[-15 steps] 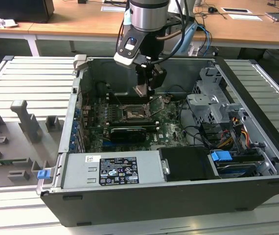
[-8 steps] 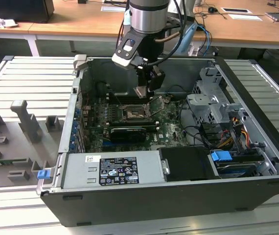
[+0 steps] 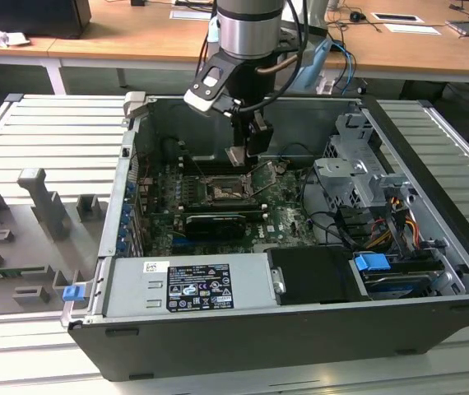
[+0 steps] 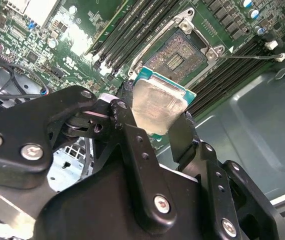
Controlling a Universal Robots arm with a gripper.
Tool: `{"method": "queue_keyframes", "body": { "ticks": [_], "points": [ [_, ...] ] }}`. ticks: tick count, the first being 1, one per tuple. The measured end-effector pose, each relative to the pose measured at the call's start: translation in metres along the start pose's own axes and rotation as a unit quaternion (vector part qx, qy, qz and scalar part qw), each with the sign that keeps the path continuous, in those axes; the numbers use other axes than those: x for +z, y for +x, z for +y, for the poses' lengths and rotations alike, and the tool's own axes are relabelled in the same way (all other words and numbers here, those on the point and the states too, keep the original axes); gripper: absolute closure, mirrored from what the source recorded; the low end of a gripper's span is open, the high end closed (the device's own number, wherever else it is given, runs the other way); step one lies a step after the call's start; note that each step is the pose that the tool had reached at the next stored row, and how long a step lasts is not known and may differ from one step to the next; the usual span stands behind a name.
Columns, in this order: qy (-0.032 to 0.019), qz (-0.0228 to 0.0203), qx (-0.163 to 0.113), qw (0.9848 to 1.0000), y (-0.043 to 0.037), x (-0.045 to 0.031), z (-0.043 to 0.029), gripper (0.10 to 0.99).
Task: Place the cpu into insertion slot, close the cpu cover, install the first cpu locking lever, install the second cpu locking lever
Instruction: 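Place the cpu into insertion slot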
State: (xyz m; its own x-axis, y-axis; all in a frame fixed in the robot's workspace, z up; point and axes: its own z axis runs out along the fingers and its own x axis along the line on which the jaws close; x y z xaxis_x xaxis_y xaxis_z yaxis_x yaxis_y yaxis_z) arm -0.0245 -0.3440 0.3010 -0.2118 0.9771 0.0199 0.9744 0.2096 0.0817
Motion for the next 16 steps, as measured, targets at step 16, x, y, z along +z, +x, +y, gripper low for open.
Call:
{"method": "queue_keyframes", "body": {
  "ticks": [16],
  "points": [
    [-0.0013,-0.0053,0.064,0.9979,0.0002,0.0068,-0.002,0.561]
  ]
}}
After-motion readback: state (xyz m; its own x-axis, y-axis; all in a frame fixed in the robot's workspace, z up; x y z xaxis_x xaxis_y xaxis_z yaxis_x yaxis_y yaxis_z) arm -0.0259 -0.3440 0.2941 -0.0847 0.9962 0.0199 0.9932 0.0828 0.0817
